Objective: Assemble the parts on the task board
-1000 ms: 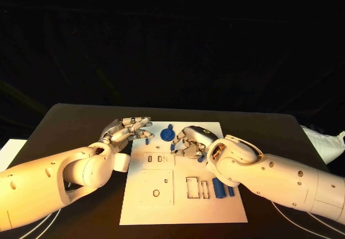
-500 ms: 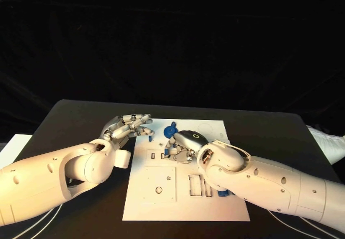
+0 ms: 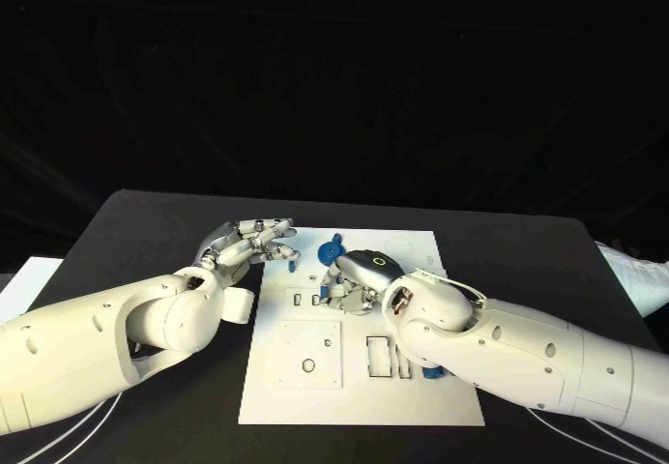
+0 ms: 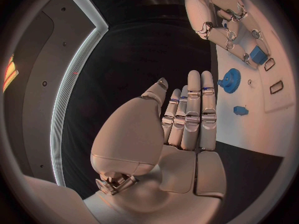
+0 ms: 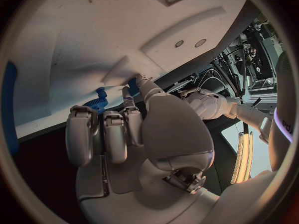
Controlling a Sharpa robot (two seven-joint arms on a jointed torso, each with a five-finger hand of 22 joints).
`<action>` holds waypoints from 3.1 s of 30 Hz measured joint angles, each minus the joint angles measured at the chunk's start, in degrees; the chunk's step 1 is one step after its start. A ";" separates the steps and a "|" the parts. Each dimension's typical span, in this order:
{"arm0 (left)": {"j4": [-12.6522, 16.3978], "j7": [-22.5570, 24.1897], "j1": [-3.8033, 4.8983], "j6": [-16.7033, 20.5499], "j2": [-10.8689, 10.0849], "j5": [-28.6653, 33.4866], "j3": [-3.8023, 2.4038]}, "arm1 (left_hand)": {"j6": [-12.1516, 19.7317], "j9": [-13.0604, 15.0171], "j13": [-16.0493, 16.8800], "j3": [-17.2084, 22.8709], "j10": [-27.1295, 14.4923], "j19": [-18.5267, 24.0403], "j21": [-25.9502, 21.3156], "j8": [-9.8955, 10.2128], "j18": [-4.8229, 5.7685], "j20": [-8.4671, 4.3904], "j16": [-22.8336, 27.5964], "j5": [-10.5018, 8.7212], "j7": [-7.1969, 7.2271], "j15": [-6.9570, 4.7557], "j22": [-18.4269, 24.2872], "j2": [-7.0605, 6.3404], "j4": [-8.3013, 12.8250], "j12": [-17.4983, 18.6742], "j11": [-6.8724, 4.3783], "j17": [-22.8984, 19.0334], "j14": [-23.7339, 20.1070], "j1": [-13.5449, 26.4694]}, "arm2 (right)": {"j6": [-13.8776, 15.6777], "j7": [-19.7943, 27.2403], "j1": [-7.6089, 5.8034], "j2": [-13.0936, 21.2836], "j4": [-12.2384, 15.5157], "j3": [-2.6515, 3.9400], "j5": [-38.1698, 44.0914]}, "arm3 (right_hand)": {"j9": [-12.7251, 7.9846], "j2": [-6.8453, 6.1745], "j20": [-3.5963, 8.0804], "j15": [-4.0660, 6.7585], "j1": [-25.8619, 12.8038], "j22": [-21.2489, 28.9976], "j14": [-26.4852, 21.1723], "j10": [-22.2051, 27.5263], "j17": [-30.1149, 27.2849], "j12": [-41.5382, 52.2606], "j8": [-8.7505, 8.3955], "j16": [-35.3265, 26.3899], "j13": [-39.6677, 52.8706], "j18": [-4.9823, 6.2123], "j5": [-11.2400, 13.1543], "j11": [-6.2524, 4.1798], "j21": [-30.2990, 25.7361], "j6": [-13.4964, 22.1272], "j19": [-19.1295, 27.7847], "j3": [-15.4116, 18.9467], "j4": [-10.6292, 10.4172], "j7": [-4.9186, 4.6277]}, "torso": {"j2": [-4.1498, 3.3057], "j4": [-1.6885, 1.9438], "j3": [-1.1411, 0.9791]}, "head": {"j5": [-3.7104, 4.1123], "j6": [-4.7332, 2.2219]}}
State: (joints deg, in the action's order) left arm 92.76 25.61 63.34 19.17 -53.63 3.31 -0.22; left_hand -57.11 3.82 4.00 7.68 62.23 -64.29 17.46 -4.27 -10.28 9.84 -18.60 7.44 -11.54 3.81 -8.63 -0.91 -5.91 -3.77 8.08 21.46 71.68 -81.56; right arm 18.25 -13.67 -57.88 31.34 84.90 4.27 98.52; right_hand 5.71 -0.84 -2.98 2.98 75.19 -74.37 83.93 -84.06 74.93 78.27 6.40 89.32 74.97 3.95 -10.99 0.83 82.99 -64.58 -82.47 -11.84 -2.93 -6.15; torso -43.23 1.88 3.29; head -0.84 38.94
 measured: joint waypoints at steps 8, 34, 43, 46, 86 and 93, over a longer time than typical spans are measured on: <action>0.00 -0.02 0.00 0.00 -0.14 0.00 0.00 | 0.00 0.00 0.00 0.00 0.00 0.00 0.00 0.00 0.00 0.00 0.00 0.00 0.00 0.00 0.01 0.00 0.00 0.00 0.00 -0.01 0.00 0.00 | -0.92 -0.33 0.17 0.88 1.23 0.03 0.80 | -0.06 0.00 0.00 0.00 0.00 0.00 0.00 0.00 0.01 -0.22 0.00 0.00 0.01 0.00 0.02 0.00 0.00 0.08 0.00 0.01 0.00 0.09 | 0.00 -0.04 -0.04 | -0.17 0.17; 0.05 -0.02 0.00 0.00 -0.22 0.00 0.00 | 0.00 0.00 0.00 0.00 0.00 0.00 0.00 0.00 0.00 0.00 0.00 0.00 0.00 0.00 0.02 0.00 0.00 0.00 0.00 -0.01 0.00 0.00 | -1.57 -1.58 0.45 1.04 1.78 0.02 1.79 | -1.15 -2.27 -0.95 -0.94 -2.27 1.00 0.09 2.01 0.00 -5.17 -2.73 -0.88 -0.02 0.00 1.58 1.89 -0.24 5.04 0.11 1.25 -0.95 -1.62 | -0.01 -0.07 0.02 | 0.12 0.27; 0.05 -0.05 0.00 0.00 -0.22 0.00 0.00 | 0.00 0.00 0.00 0.00 0.00 0.00 0.00 0.00 -0.01 0.00 0.00 0.00 0.00 0.20 -0.04 0.00 0.00 0.00 0.00 0.21 -0.20 0.00 | -1.44 -1.90 0.50 1.04 1.90 -0.06 1.82 | -1.33 -2.87 -1.35 -1.35 -2.88 1.14 0.09 2.53 -0.01 -5.99 -2.66 -1.10 -0.03 0.00 1.91 2.41 -0.45 6.50 0.11 1.99 -1.38 -2.05 | -0.01 -0.04 0.02 | 0.20 0.31; 0.04 -0.06 0.00 0.00 -0.21 0.00 0.00 | 0.00 0.00 0.00 0.00 0.00 0.00 0.00 0.00 0.00 0.00 0.00 0.00 0.00 0.20 -0.04 0.00 0.00 0.00 0.00 0.21 -0.20 0.00 | -1.11 -2.00 0.54 1.10 2.02 -0.15 1.83 | -1.32 -3.57 -1.37 -1.37 -3.58 1.19 0.07 2.88 -0.01 -6.56 -2.62 -1.10 -0.03 0.00 2.36 2.34 -0.45 7.18 0.13 2.61 -2.00 -2.07 | 0.00 -0.03 0.01 | 0.23 0.34; -7.03 -52.48 9.40 -18.00 7.94 -51.16 -0.04 | -3.21 14.13 50.34 -9.47 10.04 -19.66 57.02 -20.81 5.40 -7.98 -71.23 -2.00 8.42 -8.00 -59.34 0.01 -10.84 -57.86 -9.02 53.49 12.47 15.10 | 12.83 13.62 -4.24 24.47 13.61 3.87 -28.95 | -1.03 -5.39 -2.79 -2.88 2.22 2.37 0.20 5.69 -0.03 -9.84 -2.66 -2.66 -0.92 0.01 1.69 3.73 -1.14 12.87 0.51 13.31 -13.35 -3.34 | 2.81 -2.74 -2.01 | -3.06 1.16; -9.81 -58.72 10.27 -22.40 11.66 -59.05 0.02 | -0.18 21.67 54.39 -13.87 11.42 -19.75 59.79 -27.77 6.29 -8.51 -71.23 -3.85 9.02 -8.61 -63.36 1.44 -10.80 -61.50 -9.62 53.48 12.29 15.60 | 11.93 13.40 -4.36 24.80 12.62 3.87 -31.14 | -0.95 -5.37 -3.00 -2.88 2.24 2.59 0.20 5.90 -0.03 -9.91 -2.66 -2.66 -1.03 0.00 1.53 3.53 -1.36 12.48 0.72 13.31 -13.35 -3.35 | 2.94 -3.19 -2.28 | -3.28 1.46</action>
State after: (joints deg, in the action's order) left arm 82.95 -33.11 73.61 -3.23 -41.97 -55.74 -0.20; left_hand -57.28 25.48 58.39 -6.19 73.65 -84.04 77.25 -32.04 -3.98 1.33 -89.83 3.59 -2.52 -4.81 -71.99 0.53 -16.71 -65.27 -1.54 74.94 83.97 -65.96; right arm 30.17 -0.27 -62.24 56.14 97.53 8.13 67.38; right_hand 4.76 -6.21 -5.98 0.10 77.43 -71.78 84.13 -78.16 74.90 68.36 3.74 86.66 73.94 3.95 -9.46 4.36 81.63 -52.11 -81.75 1.48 -16.28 -9.50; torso -40.28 -1.31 1.01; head -4.13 40.40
